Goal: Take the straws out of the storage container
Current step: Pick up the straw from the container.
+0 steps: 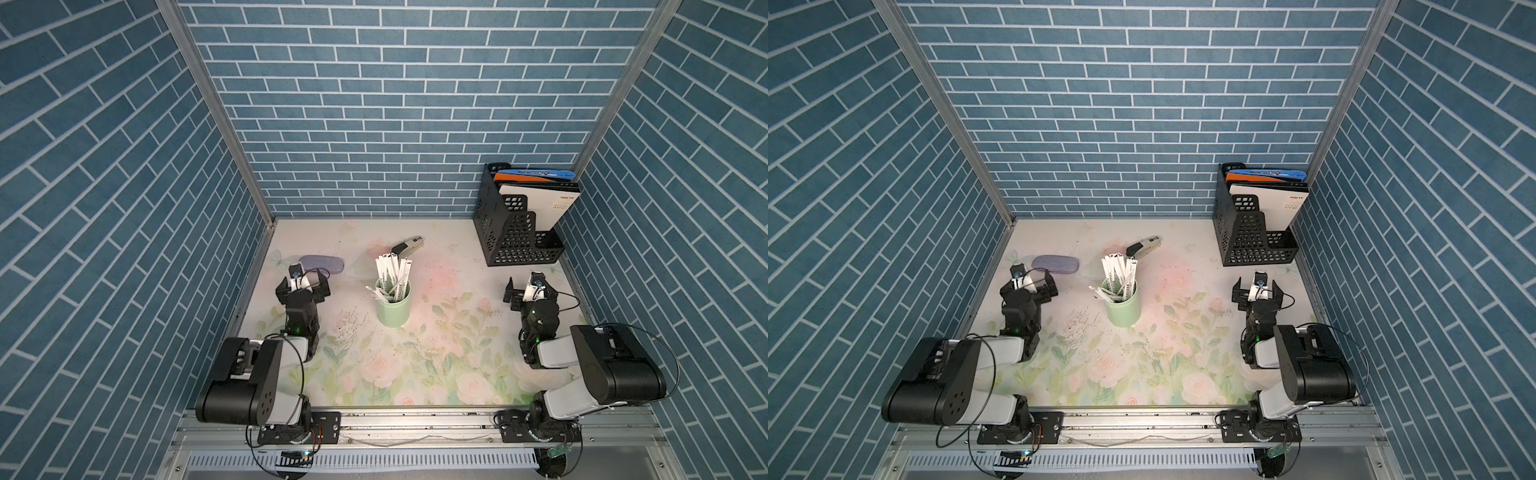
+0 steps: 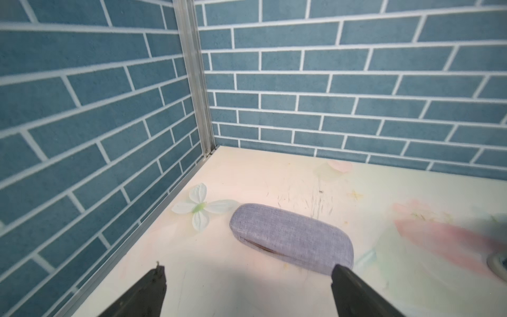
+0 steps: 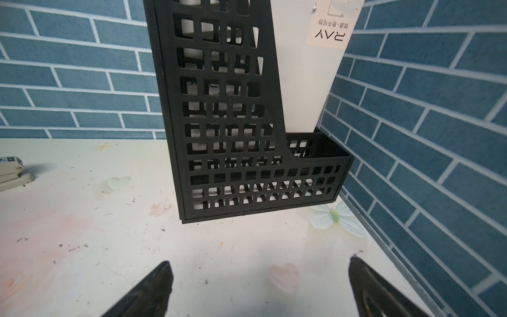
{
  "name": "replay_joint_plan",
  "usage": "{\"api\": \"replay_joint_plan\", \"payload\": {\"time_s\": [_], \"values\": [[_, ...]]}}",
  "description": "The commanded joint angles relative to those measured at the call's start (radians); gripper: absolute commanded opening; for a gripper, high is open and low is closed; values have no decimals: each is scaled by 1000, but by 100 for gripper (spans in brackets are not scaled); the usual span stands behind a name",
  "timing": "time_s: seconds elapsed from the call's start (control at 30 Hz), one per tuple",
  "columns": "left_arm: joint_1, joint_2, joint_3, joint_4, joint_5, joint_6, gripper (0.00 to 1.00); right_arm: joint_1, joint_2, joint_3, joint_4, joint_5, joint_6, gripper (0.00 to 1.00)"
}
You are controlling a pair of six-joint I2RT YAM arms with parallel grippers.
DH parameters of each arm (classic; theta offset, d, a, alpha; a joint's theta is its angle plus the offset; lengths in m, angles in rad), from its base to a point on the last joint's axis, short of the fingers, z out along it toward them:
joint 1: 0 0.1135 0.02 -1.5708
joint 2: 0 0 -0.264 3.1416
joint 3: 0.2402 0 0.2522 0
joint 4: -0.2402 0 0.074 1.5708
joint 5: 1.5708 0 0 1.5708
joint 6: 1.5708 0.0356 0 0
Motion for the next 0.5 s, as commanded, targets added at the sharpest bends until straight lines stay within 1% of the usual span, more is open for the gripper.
{"api": "replay_joint_plan", "payload": {"time_s": [0.0,0.03,0.07,0.1,0.13,0.17,0.2,0.23,0.27,0.33,0.37,0.4,0.47], "values": [[-7,-100,220,-433,-119,-160,99,6,-91,12,-84,60,24,99],[-7,-112,288,-533,-107,-215,100,7,-156,31,-167,115,42,99],[-7,-119,353,-610,-68,-259,100,7,-221,58,-261,186,90,99],[-6,-122,399,-666,-27,-299,100,7,-281,89,-352,282,179,99],[-6,-124,449,-722,29,-345,100,4,-353,132,-489,370,302,99],[-4,-123,498,-772,73,-409,100,1,-420,176,-613,368,350,99],[-3,-120,531,-821,107,-472,99,-2,-466,214,-691,309,347,99],[0,-117,564,-876,154,-536,100,-3,-503,249,-755,207,332,100],[7,-113,583,-894,235,-556,100,-4,-523,281,-825,120,328,99],[15,-106,609,-880,414,-513,100,-3,-526,331,-931,-4,343,100],[14,-106,618,-878,470,-494,99,-2,-517,359,-989,-60,357,99],[10,-112,618,-871,509,-472,100,2,-510,383,-1031,-113,366,100],[-10,-150,602,-865,525,-414,99,47,-513,421,-1097,-181,379,99]]}}
